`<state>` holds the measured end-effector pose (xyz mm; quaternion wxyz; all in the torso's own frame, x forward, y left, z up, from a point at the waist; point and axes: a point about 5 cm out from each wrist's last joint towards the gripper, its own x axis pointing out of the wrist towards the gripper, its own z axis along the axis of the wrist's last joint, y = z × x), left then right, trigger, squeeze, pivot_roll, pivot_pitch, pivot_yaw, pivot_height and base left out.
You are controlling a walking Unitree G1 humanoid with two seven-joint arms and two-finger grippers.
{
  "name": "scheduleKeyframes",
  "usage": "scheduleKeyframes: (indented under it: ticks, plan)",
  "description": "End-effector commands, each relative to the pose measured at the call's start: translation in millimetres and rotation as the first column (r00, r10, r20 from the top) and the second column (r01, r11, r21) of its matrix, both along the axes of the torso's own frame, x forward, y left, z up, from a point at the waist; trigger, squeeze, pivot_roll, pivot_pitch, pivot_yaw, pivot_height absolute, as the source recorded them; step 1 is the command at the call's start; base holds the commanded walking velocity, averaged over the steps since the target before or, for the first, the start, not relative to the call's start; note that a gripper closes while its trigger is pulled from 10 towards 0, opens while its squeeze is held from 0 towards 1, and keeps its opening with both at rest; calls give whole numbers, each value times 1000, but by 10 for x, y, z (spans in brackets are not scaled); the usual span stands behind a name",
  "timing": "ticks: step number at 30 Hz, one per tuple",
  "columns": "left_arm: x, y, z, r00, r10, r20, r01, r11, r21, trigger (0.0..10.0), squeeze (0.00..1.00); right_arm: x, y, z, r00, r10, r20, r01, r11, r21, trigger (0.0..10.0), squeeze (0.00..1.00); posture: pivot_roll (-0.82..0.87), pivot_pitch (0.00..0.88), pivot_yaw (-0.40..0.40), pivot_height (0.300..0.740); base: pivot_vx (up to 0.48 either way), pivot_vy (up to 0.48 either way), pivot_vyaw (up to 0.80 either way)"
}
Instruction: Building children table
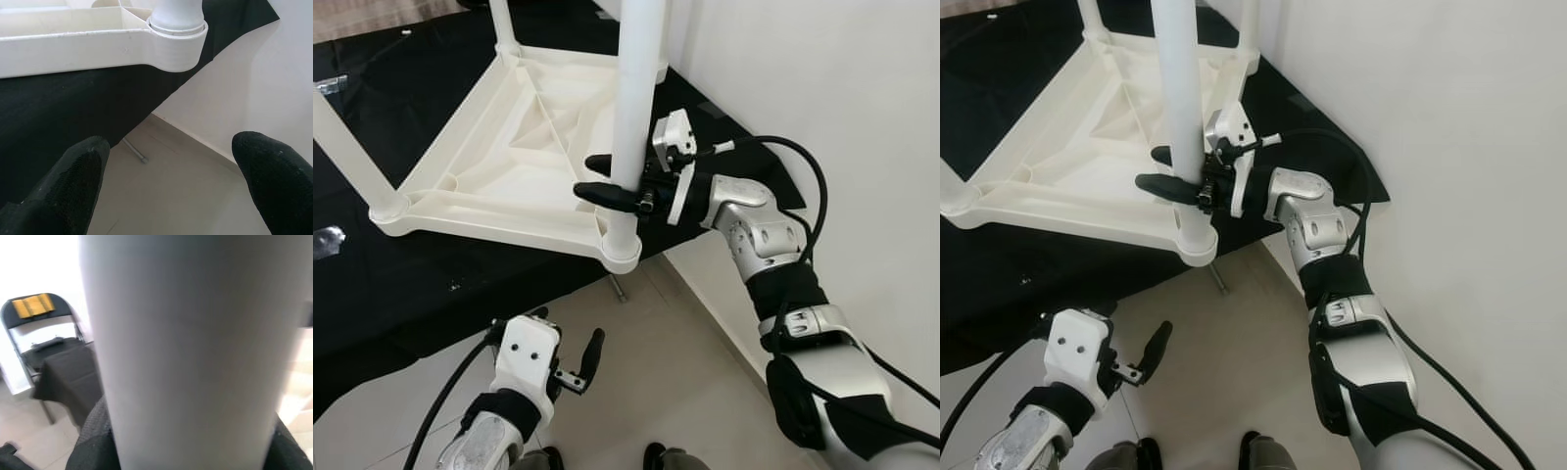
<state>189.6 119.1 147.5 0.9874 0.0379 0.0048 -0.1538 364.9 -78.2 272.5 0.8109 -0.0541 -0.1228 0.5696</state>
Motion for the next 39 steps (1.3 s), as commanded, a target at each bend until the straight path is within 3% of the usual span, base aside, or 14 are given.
scheduleKeyframes:
  ticks: [1,7,9,10,12,22,23,24,25,27,28,29,30,39]
  plan:
    - [-20,-16,-16,1000,-2,-17,2,1000,0,10000,0,12,-49,-46,996,-81,-25,82,995,53,0,0,39,288,-61,740,0,0,0]
    - [56,-17,-28,1000,-1,-14,1,1000,-2,10000,0,-146,-19,-143,964,-251,-92,263,953,150,0,0,13,261,-74,740,0,0,0]
    - [109,-11,-30,1000,3,-6,-3,1000,2,10000,0,-264,45,-377,801,-587,-117,598,795,102,0,0,-4,248,-76,740,0,0,0]
    - [109,-11,-30,1000,3,-6,-3,1000,2,10000,0,-264,45,-377,801,-587,-117,598,795,102,0,0,-4,248,-76,740,0,0,0]
    - [183,-7,-34,1000,5,2,-5,1000,3,10000,0,-529,190,-617,641,-762,-95,766,642,24,0,0,-24,224,-73,740,0,0,0]
    - [377,0,-80,1000,14,15,-15,1000,13,10000,0,-442,399,-609,668,-743,-53,744,667,29,0,0,-29,146,-72,740,0,0,0]
    - [395,0,-84,1000,16,17,-16,1000,13,10000,0,-427,383,-583,660,-749,-55,751,660,30,4431,0,-34,143,-74,740,0,0,0]
    - [395,0,-84,1000,16,17,-16,1000,13,10000,0,-427,383,-583,660,-749,-55,751,660,30,4431,0,-34,143,-74,740,0,0,0]
    - [402,-2,-84,1000,18,19,-18,1000,11,10000,0,-418,374,-541,674,-736,-58,738,673,48,10000,0,-34,143,-74,740,0,0,0]
    - [405,-6,-82,1000,18,21,-18,1000,10,10000,0,-422,387,-498,723,-687,-74,691,720,65,10000,0,-36,147,-74,740,0,0,0]
    - [401,-9,-80,1000,18,23,-18,1000,8,10000,0,-417,378,-453,756,-651,-76,655,751,81,10000,188,-35,151,-73,740,0,0,0]
    - [400,-13,-81,1000,16,25,-17,1000,6,10000,0,-399,353,-417,772,-632,-71,636,767,90,10000,820,-35,152,-73,740,0,0,0]
    - [394,-17,-81,1000,14,26,-14,1000,3,10000,0,-377,342,-392,805,-589,-72,593,799,94,10000,1000,-35,159,-74,740,0,0,0]
    - [249,-26,-56,1000,6,16,-6,1000,-5,10000,0,-49,55,-70,923,-384,13,382,921,82,10000,1000,-3,231,-66,740,0,0,0]
